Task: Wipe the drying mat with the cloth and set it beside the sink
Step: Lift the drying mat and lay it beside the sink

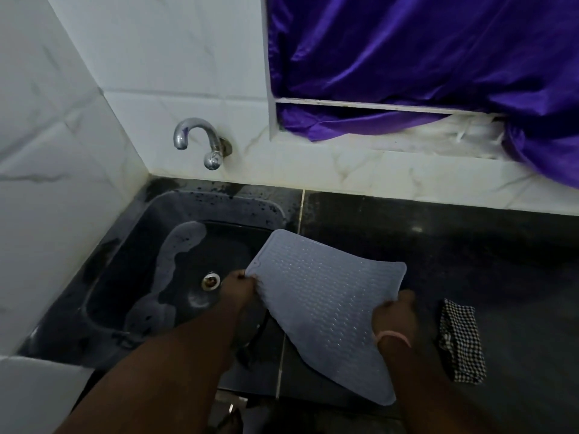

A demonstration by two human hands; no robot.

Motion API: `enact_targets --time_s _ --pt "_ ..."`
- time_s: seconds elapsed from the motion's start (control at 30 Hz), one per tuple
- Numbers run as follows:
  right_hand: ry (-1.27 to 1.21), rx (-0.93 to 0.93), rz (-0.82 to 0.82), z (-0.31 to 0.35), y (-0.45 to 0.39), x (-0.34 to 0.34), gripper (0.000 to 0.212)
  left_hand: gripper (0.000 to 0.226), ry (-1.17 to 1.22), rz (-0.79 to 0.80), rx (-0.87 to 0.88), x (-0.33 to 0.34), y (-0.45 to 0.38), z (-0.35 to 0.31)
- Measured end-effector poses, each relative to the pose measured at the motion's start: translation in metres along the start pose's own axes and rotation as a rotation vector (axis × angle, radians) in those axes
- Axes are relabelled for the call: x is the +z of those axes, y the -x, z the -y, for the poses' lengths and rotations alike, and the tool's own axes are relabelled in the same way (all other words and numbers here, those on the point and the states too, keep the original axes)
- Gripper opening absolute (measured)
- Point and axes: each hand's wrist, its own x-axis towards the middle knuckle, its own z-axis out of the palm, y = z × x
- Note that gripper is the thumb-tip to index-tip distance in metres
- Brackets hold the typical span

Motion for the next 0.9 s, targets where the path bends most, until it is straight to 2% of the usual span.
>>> enact_targets --time_s 0.2,0.4,0.5,0.7,0.8,0.9 --pt "-0.014 -0.221 -0.030 0.019 0.002 -0.008 0.018 0.010 0.096 0.007 0.078 -0.005 0.002 -0.007" --pt "-0.359 -0.354 0.102 0.080 0.005 -0.025 0.021 0.014 -0.007 0.019 0.077 -0.015 -0.002 0.007" --pt "-0.528 -0.413 0.151 0.120 0.013 -0.033 0.016 0.014 0.016 0.033 0.080 -0.017 0.000 0.013" --pt "-0.619 -0.533 0.261 0.177 0.023 -0.033 0.016 0.005 0.088 0.146 -0.076 -0.019 -0.004 0.027" --pt "-0.642 -0.603 0.280 0.204 0.033 -0.034 0.014 0.017 0.225 0.141 -0.169 -0.019 -0.001 0.032" --pt "-0.640 -0.667 0.276 0.229 0.042 -0.042 0.014 0.015 0.307 0.148 -0.254 -0.017 -0.001 0.044"
